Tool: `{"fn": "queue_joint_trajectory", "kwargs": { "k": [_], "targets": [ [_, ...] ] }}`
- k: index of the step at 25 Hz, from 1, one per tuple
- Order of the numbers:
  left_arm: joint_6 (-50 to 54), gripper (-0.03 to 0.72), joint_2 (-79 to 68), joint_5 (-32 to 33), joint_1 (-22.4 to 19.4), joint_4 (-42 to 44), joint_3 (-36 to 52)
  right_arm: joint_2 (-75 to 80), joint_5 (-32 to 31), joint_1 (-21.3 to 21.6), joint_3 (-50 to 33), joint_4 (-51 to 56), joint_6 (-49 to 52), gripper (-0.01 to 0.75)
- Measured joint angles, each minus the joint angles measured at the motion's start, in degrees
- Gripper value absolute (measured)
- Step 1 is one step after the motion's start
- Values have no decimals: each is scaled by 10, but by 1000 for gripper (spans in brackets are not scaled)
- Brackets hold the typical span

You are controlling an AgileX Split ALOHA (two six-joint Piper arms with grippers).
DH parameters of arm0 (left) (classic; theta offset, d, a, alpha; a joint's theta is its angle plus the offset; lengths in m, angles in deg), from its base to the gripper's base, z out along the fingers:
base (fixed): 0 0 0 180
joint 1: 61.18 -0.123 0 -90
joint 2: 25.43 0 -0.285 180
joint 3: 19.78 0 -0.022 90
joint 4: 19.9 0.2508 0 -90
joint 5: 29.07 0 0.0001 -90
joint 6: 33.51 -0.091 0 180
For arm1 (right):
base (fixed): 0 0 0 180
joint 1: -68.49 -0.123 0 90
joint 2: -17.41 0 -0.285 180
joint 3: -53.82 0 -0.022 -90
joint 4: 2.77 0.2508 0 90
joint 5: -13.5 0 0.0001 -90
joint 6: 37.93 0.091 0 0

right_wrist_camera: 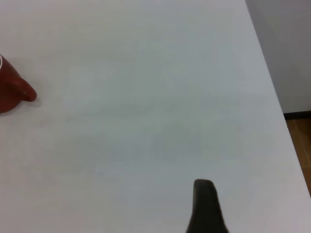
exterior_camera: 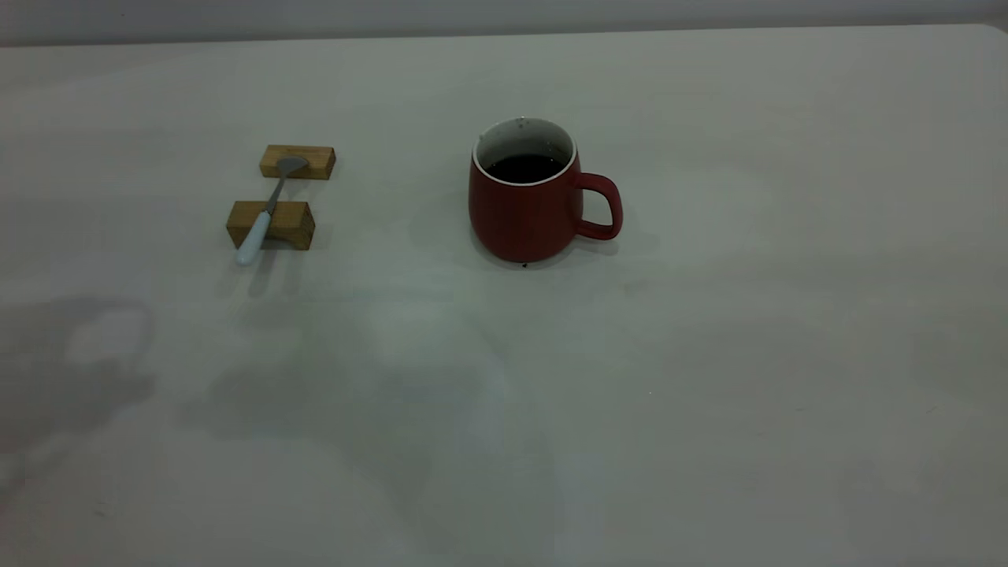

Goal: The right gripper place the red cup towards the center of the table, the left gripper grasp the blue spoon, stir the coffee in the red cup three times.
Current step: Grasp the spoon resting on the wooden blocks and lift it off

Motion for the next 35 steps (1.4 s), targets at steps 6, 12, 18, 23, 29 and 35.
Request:
{"fn": "queue_joint_trajectory", "kwargs": {
  "k": [6, 12, 18, 23, 29, 35],
  "targets": [
    [4, 547, -140, -68, 66, 0, -63, 0, 0, 0, 0, 0, 0, 582],
    [6, 546, -256, -72, 100, 0, -163, 0, 0, 0, 0, 0, 0, 582],
    [20, 546, -333, -49, 127, 0, -243, 0, 0, 0, 0, 0, 0, 582],
    [36, 544, -356, -42, 130, 0, -268, 0, 0, 0, 0, 0, 0, 582],
    [47, 544, -382, -40, 130, 0, -287, 0, 0, 0, 0, 0, 0, 582],
    [48, 544, -420, -39, 130, 0, -309, 0, 0, 0, 0, 0, 0, 582]
  ]
}}
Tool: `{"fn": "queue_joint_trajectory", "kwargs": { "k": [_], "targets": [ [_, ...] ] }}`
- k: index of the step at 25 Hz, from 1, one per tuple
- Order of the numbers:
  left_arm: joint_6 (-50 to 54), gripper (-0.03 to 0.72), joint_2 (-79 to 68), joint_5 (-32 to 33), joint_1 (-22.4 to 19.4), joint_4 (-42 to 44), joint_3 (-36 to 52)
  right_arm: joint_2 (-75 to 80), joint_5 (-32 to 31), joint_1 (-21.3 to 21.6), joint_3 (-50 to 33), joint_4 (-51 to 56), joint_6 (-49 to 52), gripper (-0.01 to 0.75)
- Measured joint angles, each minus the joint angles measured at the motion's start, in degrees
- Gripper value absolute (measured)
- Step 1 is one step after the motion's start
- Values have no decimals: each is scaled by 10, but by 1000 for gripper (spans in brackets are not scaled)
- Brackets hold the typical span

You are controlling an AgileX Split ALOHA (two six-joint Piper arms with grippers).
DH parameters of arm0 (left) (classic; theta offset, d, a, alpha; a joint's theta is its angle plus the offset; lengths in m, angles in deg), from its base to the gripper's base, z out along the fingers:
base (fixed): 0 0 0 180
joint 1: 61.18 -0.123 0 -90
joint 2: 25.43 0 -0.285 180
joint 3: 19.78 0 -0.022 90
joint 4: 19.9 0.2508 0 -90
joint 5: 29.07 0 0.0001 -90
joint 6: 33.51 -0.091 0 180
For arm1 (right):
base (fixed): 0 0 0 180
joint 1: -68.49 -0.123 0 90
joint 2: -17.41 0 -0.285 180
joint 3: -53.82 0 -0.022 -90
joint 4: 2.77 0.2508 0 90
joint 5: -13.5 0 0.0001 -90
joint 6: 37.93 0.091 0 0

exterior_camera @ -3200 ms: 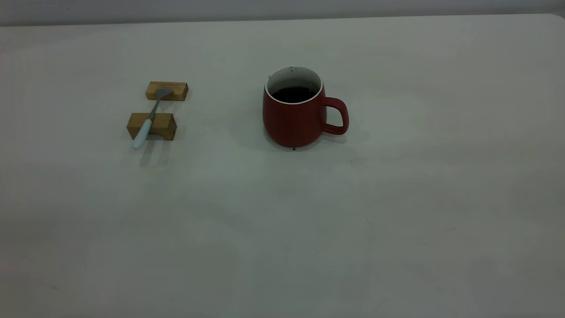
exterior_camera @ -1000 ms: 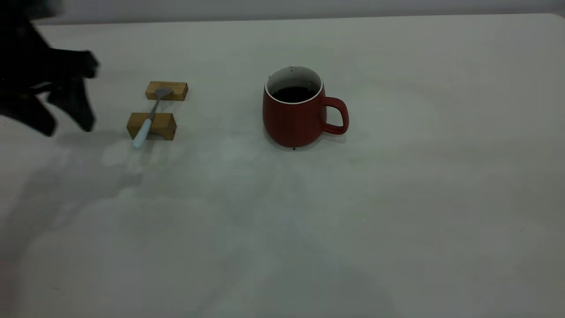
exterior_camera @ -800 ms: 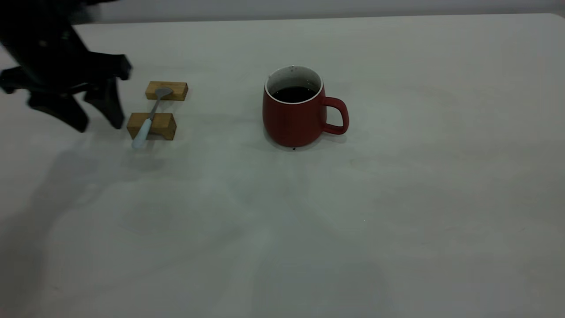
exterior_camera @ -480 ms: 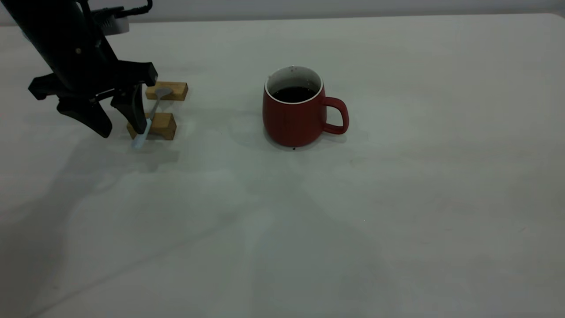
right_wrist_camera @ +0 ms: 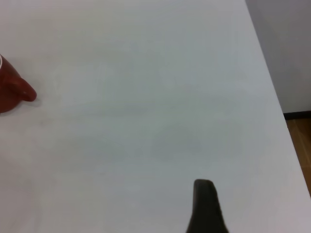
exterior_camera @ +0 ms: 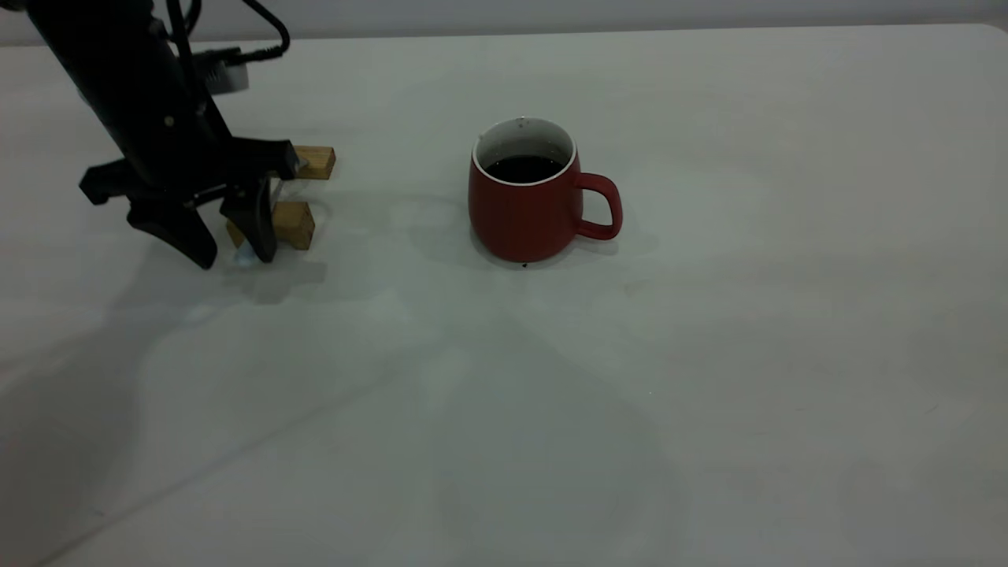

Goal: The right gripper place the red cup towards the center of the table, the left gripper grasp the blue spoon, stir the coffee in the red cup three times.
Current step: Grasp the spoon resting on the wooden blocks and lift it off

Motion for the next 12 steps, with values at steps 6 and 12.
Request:
{"fn": "queue_joint_trajectory", "kwargs": {
  "k": [6, 12],
  "targets": [
    [0, 510, -20, -3, 0, 0, -3, 0, 0, 0, 0, 0, 0, 582],
    [1, 421, -22, -17, 0, 0, -7, 0, 0, 0, 0, 0, 0, 582]
  ]
}}
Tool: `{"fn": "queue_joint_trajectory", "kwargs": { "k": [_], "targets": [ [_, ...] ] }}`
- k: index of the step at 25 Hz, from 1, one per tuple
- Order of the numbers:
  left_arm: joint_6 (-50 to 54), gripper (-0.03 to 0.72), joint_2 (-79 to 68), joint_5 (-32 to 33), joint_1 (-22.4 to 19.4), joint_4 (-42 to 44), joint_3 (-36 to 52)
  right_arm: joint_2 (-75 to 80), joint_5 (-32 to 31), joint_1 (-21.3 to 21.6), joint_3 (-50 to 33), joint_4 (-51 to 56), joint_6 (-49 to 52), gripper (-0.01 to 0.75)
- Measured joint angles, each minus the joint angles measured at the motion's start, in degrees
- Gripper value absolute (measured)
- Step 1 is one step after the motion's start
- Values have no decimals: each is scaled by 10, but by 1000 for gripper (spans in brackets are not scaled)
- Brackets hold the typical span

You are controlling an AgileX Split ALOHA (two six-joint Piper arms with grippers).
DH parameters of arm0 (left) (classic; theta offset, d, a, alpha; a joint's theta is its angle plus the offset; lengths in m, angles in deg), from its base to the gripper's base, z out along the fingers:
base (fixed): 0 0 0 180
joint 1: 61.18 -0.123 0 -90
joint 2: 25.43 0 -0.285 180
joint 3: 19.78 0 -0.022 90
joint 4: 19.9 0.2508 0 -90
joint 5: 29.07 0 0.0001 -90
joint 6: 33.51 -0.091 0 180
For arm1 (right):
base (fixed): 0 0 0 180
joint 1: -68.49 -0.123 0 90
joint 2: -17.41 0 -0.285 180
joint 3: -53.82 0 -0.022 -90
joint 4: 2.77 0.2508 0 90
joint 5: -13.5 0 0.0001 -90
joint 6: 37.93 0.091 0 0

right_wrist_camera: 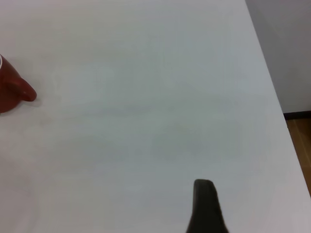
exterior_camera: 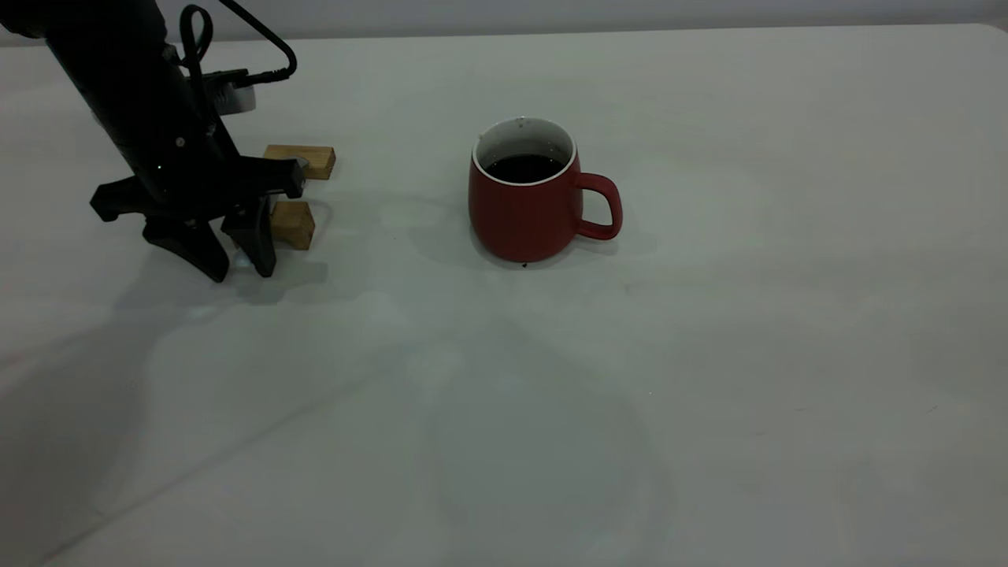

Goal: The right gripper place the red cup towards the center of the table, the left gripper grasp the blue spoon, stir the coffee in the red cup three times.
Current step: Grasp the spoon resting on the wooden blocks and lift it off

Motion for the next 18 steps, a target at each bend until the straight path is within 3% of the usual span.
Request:
{"fn": "queue_joint_trajectory", "kwargs": {
  "k": [7, 12, 18],
  "targets": [
    [0, 333, 0, -8, 0, -1, 0, 0, 0, 0, 0, 0, 0, 582],
    [7, 150, 0, -8, 0, 0, -1, 0, 0, 0, 0, 0, 0, 582],
    [16, 150, 17, 18, 0, -2, -5, 0, 0, 0, 0, 0, 0, 582]
  ]
}}
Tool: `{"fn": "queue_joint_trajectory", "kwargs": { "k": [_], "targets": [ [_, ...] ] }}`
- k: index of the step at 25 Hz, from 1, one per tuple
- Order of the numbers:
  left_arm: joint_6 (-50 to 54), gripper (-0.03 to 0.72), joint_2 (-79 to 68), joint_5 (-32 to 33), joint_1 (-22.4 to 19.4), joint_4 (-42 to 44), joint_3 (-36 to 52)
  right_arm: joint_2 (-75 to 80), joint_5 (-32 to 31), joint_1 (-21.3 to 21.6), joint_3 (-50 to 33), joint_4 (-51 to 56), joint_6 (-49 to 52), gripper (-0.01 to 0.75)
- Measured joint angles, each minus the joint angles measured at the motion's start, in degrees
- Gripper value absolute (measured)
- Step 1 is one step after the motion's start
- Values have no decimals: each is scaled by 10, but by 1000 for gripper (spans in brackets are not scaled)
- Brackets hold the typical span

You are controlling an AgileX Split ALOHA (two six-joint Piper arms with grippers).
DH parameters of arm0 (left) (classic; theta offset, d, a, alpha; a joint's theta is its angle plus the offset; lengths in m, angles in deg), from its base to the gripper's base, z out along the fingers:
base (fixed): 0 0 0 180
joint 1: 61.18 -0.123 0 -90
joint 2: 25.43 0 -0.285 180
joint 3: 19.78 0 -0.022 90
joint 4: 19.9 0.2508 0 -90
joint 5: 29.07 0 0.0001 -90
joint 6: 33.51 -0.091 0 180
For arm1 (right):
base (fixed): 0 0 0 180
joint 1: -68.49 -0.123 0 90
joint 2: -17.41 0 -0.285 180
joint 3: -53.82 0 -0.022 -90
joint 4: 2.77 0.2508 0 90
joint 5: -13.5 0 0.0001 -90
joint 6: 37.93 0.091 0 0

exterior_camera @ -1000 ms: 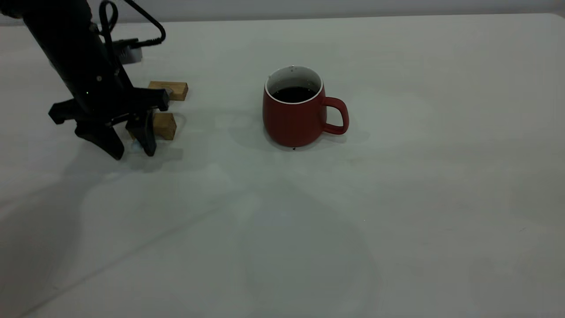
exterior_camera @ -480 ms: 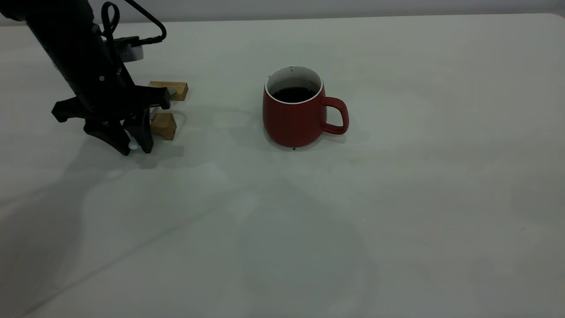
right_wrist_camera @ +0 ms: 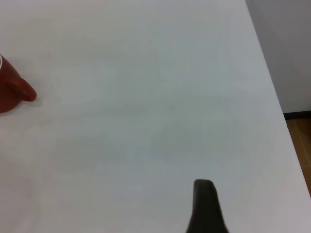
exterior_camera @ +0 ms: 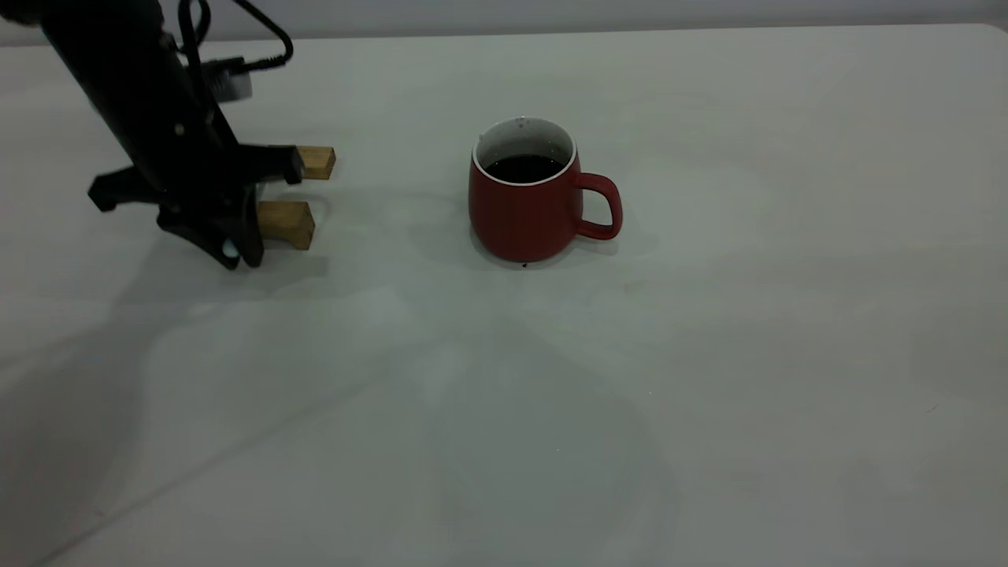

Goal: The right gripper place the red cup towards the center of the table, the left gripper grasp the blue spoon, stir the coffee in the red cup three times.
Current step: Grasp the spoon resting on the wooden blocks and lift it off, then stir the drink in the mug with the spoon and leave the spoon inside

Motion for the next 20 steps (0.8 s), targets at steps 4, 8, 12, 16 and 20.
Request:
{"fn": "queue_joint_trajectory", "kwargs": {
  "k": [4, 8, 12, 16, 20],
  "targets": [
    [39, 150, 55, 53, 0, -31, -13, 0, 0, 0, 0, 0, 0, 582],
    [89, 150, 115, 110, 0, -161, -23, 0, 0, 0, 0, 0, 0, 582],
    [102, 150, 152, 157, 0, -338, -23, 0, 0, 0, 0, 0, 0, 582],
    [106, 149, 158, 211, 0, -520, -23, 0, 0, 0, 0, 0, 0, 582],
    [119, 148, 158, 271, 0, -658, -23, 0, 0, 0, 0, 0, 0, 582]
  ]
}}
